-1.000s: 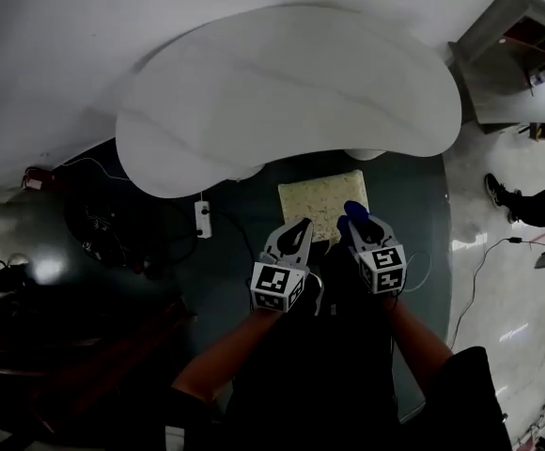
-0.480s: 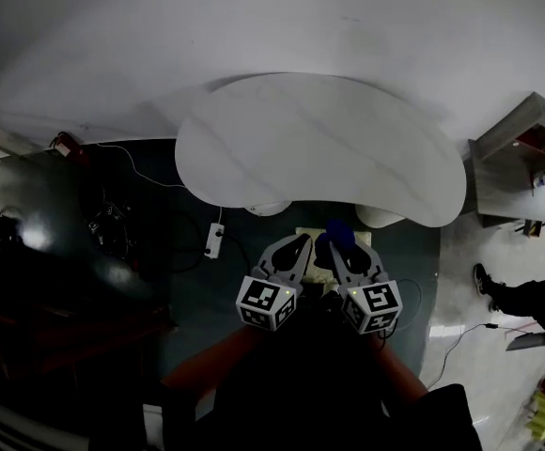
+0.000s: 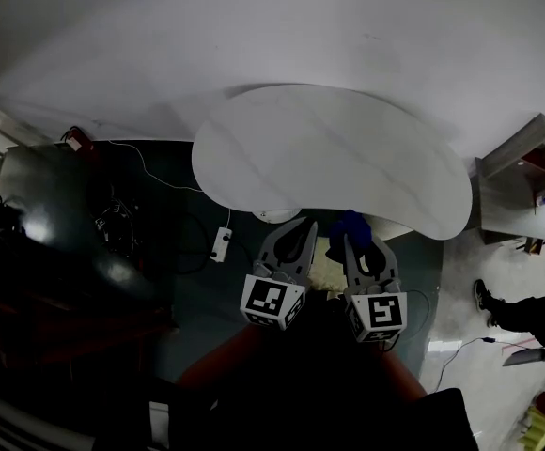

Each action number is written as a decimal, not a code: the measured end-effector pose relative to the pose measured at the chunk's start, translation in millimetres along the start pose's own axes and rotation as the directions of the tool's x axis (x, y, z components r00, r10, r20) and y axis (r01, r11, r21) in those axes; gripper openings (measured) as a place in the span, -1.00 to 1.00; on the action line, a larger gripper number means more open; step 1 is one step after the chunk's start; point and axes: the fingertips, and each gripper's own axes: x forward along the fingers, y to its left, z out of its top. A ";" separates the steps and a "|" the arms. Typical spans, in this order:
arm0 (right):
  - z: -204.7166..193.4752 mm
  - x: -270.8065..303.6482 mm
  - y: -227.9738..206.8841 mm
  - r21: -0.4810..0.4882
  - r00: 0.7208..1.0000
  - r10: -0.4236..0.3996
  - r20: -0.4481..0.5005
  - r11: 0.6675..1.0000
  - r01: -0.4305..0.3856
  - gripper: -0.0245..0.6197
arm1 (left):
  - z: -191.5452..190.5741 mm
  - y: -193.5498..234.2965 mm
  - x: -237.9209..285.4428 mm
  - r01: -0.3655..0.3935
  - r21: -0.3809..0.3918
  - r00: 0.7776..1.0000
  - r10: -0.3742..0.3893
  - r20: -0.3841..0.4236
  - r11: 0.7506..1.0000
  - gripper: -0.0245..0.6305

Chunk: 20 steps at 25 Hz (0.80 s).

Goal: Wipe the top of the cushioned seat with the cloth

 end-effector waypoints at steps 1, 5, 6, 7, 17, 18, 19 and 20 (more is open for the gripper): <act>0.8 -0.5 0.0 -0.018 1.000 -0.004 0.000 1.000 0.004 -0.62 | 0.8 -0.7 0.1 0.004 0.009 1.000 -0.004 0.000 1.000 -0.85; -1.1 -7.9 -6.1 -0.031 0.999 -0.048 -0.010 0.998 0.047 -0.62 | -8.4 -7.8 -1.1 0.054 0.022 0.998 -0.053 -0.029 0.998 -0.85; -1.6 -9.8 -7.7 -0.022 0.998 -0.060 -0.015 0.998 0.059 -0.62 | -12.0 -8.7 -1.8 0.065 0.017 0.997 -0.064 -0.037 0.998 -0.85; -1.7 -11.3 -8.5 -0.018 0.998 -0.068 -0.017 0.998 0.067 -0.62 | -14.8 -9.1 -2.5 0.071 0.010 0.997 -0.071 -0.041 0.997 -0.85; 0.3 -29.6 1.2 0.007 0.998 -0.061 0.004 0.998 0.061 -0.62 | -15.1 -29.5 -12.2 0.117 0.025 0.992 -0.116 -0.041 0.993 -0.85; 1.7 -31.3 2.0 0.004 0.998 -0.060 0.009 0.998 0.060 -0.62 | -15.2 -30.6 -12.6 0.123 0.030 0.991 -0.122 -0.047 0.992 -0.85; 3.4 -32.7 2.7 -0.001 0.998 -0.059 0.014 0.998 0.059 -0.62 | -14.8 -30.8 -13.3 0.124 0.034 0.991 -0.122 -0.052 0.992 -0.85; 4.8 -34.0 3.6 -0.003 0.998 -0.059 0.017 0.998 0.059 -0.62 | -14.1 -30.2 -14.6 0.121 0.040 0.991 -0.119 -0.057 0.992 -0.85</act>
